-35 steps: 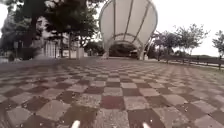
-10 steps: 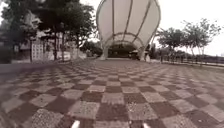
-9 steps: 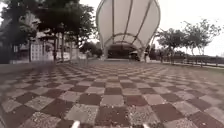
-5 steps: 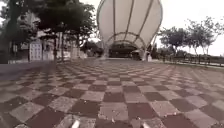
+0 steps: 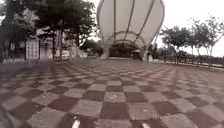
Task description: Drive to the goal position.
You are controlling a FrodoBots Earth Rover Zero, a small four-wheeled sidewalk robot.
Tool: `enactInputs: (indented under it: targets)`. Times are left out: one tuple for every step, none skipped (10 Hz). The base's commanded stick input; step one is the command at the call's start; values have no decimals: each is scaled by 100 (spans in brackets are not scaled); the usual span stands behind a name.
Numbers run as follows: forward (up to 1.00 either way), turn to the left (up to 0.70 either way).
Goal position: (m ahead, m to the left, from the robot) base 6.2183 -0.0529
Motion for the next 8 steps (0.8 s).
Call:
enactInputs:
  targets:
    - [70, 0]
    - [70, 0]
    - [70, 0]
    - [70, 0]
    - [70, 0]
    - [70, 0]
    - [70, 0]
    - [70, 0]
